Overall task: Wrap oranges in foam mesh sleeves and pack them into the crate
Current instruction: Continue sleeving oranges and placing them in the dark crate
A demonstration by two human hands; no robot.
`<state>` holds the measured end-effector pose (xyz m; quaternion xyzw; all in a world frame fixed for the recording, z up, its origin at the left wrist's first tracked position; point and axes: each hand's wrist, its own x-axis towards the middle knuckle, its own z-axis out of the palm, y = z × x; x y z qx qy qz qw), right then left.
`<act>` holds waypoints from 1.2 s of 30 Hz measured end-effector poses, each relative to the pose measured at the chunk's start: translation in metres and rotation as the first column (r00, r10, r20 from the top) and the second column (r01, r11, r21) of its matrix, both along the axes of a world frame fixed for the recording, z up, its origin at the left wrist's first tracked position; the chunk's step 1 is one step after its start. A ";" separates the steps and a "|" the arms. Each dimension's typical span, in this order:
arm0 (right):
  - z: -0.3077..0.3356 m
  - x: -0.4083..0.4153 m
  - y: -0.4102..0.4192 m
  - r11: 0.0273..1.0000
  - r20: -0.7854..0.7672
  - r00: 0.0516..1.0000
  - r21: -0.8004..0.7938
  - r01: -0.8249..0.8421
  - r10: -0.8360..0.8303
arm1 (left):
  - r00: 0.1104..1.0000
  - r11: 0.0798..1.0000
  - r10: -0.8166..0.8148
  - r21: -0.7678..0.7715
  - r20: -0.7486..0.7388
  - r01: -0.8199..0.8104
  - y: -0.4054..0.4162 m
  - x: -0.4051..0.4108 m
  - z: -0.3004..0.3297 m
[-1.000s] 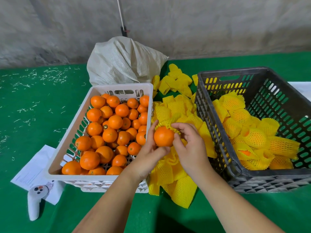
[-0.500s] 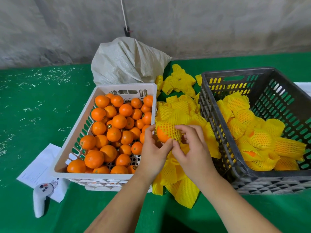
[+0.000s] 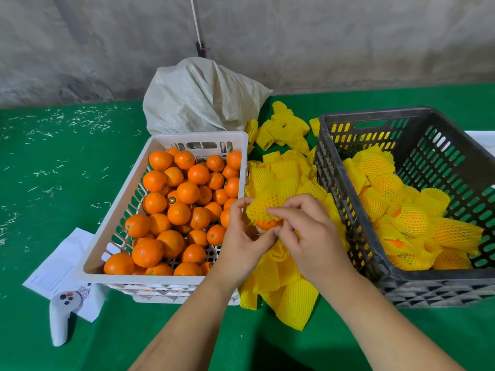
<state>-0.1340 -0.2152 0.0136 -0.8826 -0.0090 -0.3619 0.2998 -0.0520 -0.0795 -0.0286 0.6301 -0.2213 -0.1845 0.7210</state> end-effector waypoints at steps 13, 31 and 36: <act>-0.031 -0.004 0.020 0.950 -0.050 0.990 0.277 0.143 -0.134 | 0.986 0.976 0.086 -0.186 -0.142 -0.112 0.001 0.002 0.000; -0.011 -0.009 -0.003 -0.126 0.033 0.965 0.992 0.001 0.261 | 0.998 0.996 -0.046 0.073 0.030 0.044 0.002 -0.001 -0.009; -0.012 -0.003 0.001 -0.016 0.002 0.972 1.000 0.002 0.233 | 0.998 0.998 -0.003 0.070 0.055 -0.001 0.002 -0.003 -0.007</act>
